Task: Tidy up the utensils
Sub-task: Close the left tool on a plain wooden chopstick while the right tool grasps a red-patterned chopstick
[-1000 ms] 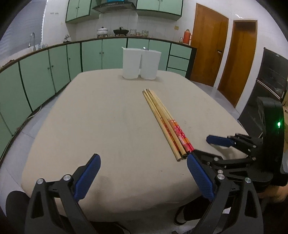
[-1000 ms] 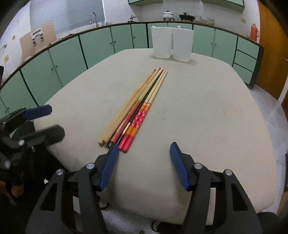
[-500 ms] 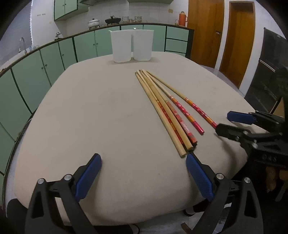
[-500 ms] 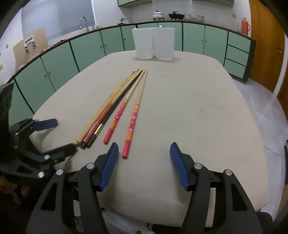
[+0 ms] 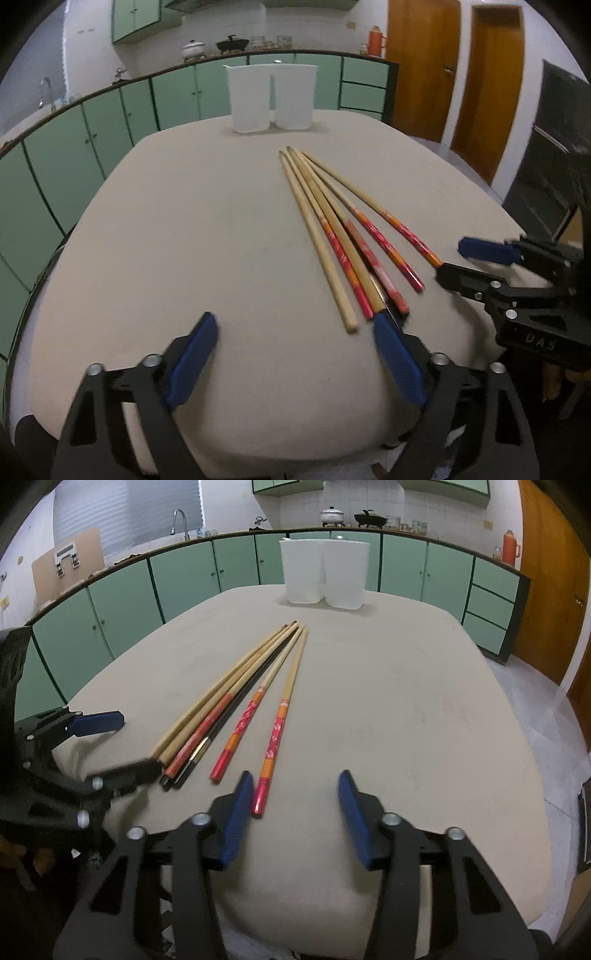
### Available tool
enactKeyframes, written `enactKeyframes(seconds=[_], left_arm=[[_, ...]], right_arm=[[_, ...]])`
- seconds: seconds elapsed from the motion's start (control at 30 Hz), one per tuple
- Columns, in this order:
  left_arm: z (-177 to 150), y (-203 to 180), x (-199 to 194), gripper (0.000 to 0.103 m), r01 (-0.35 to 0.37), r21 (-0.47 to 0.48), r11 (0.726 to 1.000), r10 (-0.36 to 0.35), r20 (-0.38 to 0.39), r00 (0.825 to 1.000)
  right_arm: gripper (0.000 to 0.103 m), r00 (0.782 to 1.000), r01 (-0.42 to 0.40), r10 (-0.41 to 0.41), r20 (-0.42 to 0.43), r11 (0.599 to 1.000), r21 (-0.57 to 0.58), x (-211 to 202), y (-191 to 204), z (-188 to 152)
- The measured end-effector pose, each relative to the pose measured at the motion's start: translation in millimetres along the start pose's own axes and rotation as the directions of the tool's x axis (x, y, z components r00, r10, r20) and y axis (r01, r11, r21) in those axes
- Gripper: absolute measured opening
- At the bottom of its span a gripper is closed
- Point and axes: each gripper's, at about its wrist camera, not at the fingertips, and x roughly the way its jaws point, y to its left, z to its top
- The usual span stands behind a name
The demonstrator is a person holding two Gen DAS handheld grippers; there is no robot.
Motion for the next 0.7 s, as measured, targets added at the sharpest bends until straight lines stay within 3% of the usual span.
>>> enactKeyframes(seconds=[0.1, 0.17, 0.33, 0.37, 0.5, 0.6, 0.7], left_arm=[[3.1, 11.4, 0.2, 0.059, -0.007, -0.041, 0.999, 0.008, 0.01, 1.0], [3.8, 15.9, -0.1, 0.053, -0.009, -0.052, 0.999, 0.01, 0.015, 1.0], [5.0, 5.1, 4.4, 0.053, 0.003, 0.01, 1.0, -0.004, 0.03, 1.0], [5.2, 4.5, 4.9, 0.052, 0.002, 0.013, 1.0, -0.002, 0.034, 0.999], [6.1, 16.7, 3.2, 0.024, -0.014, -0.035, 0.999, 0.016, 0.041, 0.999], [4.1, 27.8, 0.6, 0.013, -0.042, -0.085, 0.996, 0.045, 0.045, 0.998], [2.6, 28.6, -1.6, 0.011, -0.077, -0.109, 0.991, 0.082, 0.048, 0.995]], right_arm=[[0.032, 1.0, 0.023, -0.023, 0.007, 0.999, 0.029, 1.0, -8.4, 2.1], [0.032, 1.0, 0.026, -0.026, 0.01, 0.999, 0.027, 0.4, -7.7, 1.3], [0.03, 1.0, 0.023, -0.024, 0.015, 1.0, 0.009, 0.2, 0.0, -0.1], [0.029, 0.998, 0.052, -0.052, 0.021, 0.999, 0.007, 0.4, -0.7, 0.8], [0.012, 0.996, 0.083, -0.085, 0.019, 0.995, 0.06, 1.9, -12.7, 2.4], [0.008, 0.995, 0.096, -0.098, 0.022, 0.993, 0.065, 1.7, -13.2, 1.2], [0.008, 0.997, 0.073, -0.075, 0.021, 0.995, 0.072, 1.2, -9.4, -0.9]])
